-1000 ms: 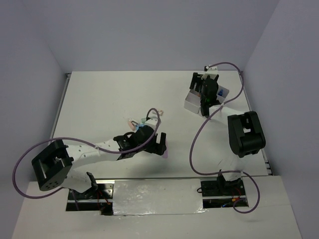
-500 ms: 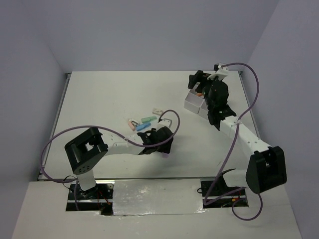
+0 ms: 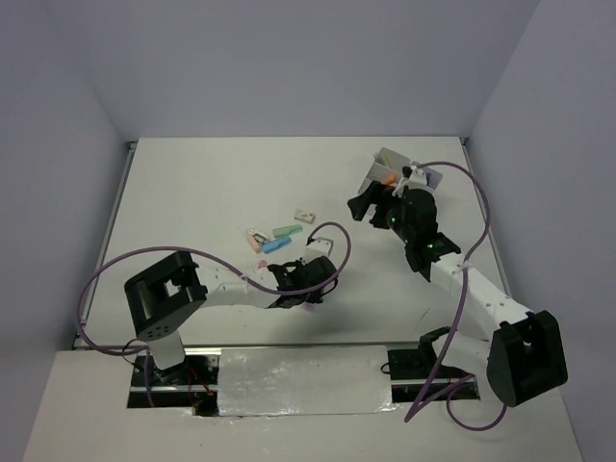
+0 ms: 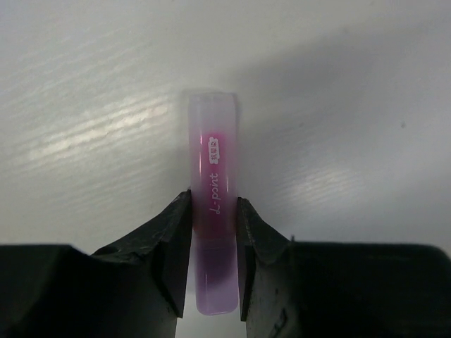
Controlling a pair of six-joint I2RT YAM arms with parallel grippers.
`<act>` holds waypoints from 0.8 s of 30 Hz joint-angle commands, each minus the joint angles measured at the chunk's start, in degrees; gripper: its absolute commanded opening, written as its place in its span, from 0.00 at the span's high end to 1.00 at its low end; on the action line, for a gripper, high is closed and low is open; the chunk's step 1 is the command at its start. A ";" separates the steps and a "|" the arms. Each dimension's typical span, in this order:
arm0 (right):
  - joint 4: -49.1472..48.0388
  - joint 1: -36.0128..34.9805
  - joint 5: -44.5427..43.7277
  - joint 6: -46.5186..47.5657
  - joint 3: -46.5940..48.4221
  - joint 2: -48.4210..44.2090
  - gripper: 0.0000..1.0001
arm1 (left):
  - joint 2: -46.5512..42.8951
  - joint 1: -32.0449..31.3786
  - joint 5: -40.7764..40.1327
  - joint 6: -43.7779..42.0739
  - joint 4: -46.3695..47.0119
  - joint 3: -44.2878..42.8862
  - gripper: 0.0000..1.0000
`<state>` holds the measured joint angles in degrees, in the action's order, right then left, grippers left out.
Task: Sort the stationery into containers
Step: Pick up the stationery from the center of the board, then place the stationery in the storage box.
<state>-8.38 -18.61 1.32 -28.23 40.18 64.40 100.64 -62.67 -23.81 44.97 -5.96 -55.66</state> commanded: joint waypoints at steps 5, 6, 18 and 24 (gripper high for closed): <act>-15.59 -3.61 13.26 -15.79 -14.58 2.22 0.00 | -10.54 -0.96 -3.34 -2.16 0.41 7.14 1.00; -17.87 -4.76 14.22 -16.50 -15.91 2.57 0.00 | -11.68 -1.05 -3.26 -2.95 2.51 8.19 1.00; -40.03 -11.36 25.39 -25.02 -19.35 13.29 0.09 | -24.70 -1.22 0.08 -8.49 17.73 15.32 1.00; -44.35 -12.94 30.67 -28.46 -19.53 14.97 0.32 | -27.42 -1.13 -0.71 -10.43 21.86 17.25 1.00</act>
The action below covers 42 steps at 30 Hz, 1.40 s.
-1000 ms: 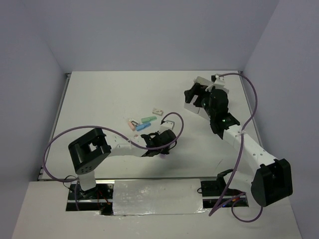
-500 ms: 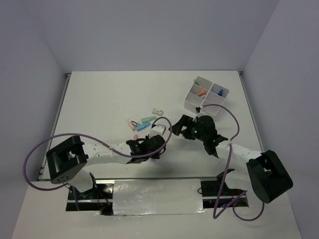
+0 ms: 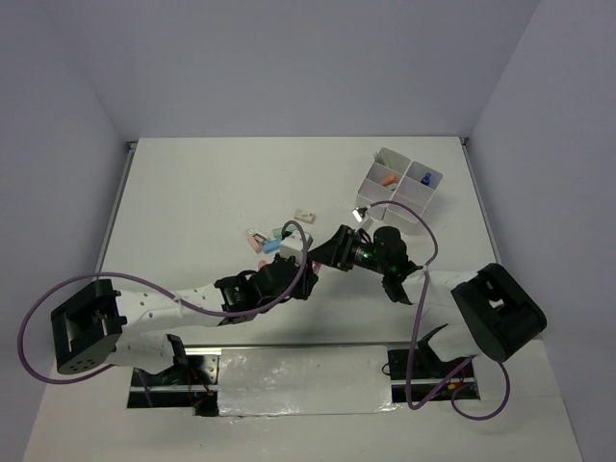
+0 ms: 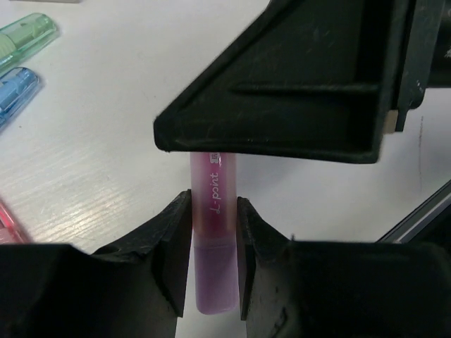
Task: Sort the stationery into containers
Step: Place the stationery in the storage box.
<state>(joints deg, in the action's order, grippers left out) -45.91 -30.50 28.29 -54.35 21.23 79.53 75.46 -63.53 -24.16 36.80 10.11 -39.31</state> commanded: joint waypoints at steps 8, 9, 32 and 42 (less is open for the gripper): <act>-0.50 -3.51 2.03 0.12 1.26 -2.89 0.86 | -2.51 -0.28 -1.59 -4.36 7.90 1.25 0.65; -0.23 -3.51 1.68 0.21 1.35 -2.80 0.95 | -2.86 -0.28 -2.11 -4.28 8.26 1.95 0.52; 1.09 13.17 -67.59 44.68 31.39 6.50 1.00 | -26.32 -0.11 -8.89 1.26 -16.44 10.04 0.01; -3.05 15.47 -63.19 48.81 37.12 17.06 1.00 | -27.47 -0.11 -8.36 0.30 -17.40 9.08 0.01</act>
<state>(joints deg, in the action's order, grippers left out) -44.25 -15.09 -34.89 -8.25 55.20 94.76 48.86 -63.57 -32.69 37.74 -7.46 -28.60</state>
